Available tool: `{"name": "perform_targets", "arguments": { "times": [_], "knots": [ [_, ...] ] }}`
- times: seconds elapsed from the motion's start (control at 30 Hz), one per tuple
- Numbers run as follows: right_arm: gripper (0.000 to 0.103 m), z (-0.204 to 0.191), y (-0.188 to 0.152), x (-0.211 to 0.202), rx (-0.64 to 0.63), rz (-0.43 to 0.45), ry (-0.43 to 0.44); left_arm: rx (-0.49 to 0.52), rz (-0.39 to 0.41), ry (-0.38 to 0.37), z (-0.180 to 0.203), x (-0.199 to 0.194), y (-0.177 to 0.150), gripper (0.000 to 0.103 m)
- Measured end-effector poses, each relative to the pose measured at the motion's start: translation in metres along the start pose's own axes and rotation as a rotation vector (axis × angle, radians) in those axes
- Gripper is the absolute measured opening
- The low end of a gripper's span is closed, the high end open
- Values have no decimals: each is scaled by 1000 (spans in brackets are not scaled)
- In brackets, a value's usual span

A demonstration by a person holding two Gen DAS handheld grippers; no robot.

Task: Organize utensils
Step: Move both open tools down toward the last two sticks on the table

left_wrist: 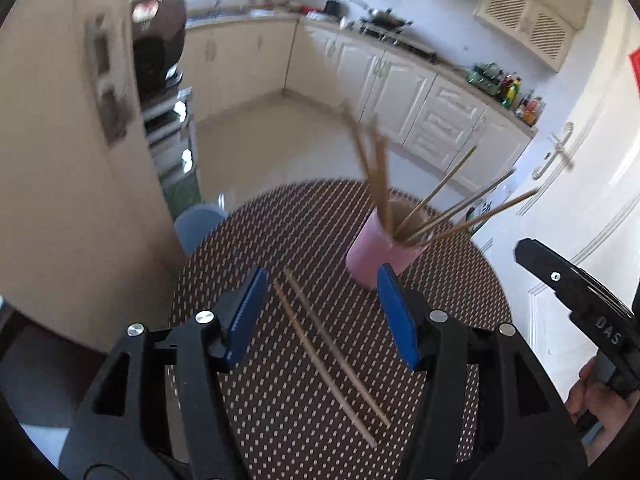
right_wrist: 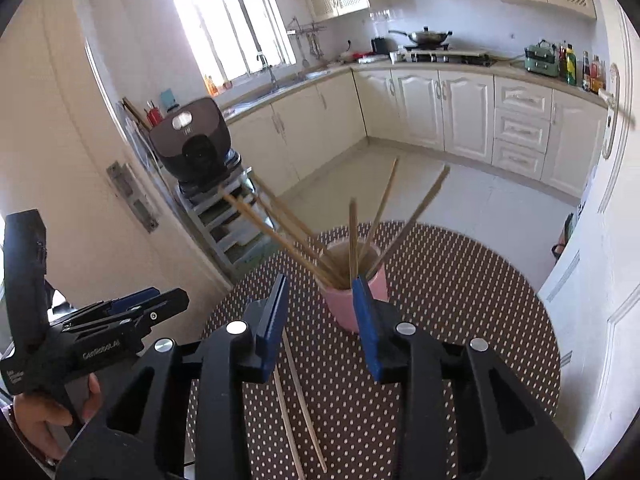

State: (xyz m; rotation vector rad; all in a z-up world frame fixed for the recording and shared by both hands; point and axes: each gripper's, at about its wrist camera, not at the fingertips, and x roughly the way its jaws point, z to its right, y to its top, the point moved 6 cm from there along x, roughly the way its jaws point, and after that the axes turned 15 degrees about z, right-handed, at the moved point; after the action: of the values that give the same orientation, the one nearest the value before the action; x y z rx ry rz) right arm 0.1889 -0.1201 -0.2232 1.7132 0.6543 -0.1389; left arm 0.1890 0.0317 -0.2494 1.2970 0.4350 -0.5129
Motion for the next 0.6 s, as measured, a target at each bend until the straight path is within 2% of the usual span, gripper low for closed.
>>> {"name": "perform_targets", "arguments": {
  "times": [0.37,0.5,0.6],
  "knots": [
    [32,-8,-68,45,-54,-201,40,-79,-271,61,-25,63,-74,57],
    [32,-6,-87,70,-61,-271,56,-100,-330,74,-27,89,-86,57],
    [32,-5,-97,86,-66,-312,73,-113,-379,101,-32,111,-94,48]
  ]
}}
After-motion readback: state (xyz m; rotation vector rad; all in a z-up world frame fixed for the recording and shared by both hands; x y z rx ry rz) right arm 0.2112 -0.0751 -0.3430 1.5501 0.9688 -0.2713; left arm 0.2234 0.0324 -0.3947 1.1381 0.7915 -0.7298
